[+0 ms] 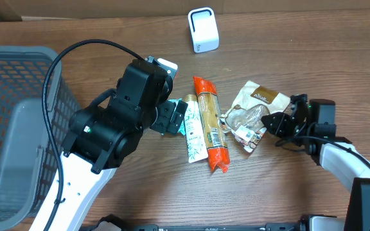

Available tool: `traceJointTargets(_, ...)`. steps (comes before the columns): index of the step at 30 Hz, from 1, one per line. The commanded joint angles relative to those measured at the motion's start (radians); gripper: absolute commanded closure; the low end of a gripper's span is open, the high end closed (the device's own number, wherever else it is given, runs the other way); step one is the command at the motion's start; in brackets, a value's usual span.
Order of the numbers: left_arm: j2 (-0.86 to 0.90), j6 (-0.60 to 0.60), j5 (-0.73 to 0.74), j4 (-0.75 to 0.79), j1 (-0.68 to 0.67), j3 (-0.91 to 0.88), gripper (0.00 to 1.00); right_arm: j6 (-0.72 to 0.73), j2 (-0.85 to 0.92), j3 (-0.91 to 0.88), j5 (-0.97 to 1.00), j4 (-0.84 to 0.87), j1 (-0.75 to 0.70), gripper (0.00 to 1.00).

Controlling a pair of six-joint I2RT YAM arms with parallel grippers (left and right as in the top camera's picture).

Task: Scan the item barcode
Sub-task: 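Lower the right gripper onto the PanTree bag and pinch its edge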

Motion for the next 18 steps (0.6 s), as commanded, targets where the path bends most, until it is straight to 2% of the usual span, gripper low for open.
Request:
traceJointTargets(1, 0.004, 0.020, -0.010, 0.002, 0.005, 0.016, 0.00, -0.003, 0.006, 0.029, -0.014, 0.012, -0.031, 0.72)
traceJointTargets(4, 0.004, 0.019, -0.010, 0.001, 0.005, 0.016, 0.00, -0.002, 0.007, 0.049, -0.029, 0.007, -0.039, 0.70)
traceJointTargets(5, 0.004, 0.020, -0.010, 0.001, 0.005, 0.016, 0.00, 0.002, 0.007, 0.053, -0.032, 0.003, -0.039, 0.64)
traceJointTargets(6, 0.004, 0.020, -0.010, 0.001, 0.005, 0.016, 0.01, 0.013, 0.007, 0.053, -0.032, -0.006, -0.039, 0.50)
traceJointTargets(7, 0.004, 0.020, -0.010, 0.001, 0.005, 0.016, 0.00, 0.021, 0.008, 0.053, -0.031, -0.016, -0.039, 0.41)
traceJointTargets(9, 0.004, 0.020, -0.010, 0.001, 0.005, 0.016, 0.00, 0.035, 0.010, 0.053, -0.032, -0.044, -0.039, 0.28)
traceJointTargets(14, 0.004, 0.020, -0.010, 0.001, 0.005, 0.016, 0.00, 0.037, 0.041, 0.053, -0.042, -0.129, -0.039, 0.18)
traceJointTargets(18, 0.004, 0.020, -0.010, 0.001, 0.005, 0.016, 0.00, 0.023, 0.100, 0.048, -0.114, -0.113, -0.038, 0.14)
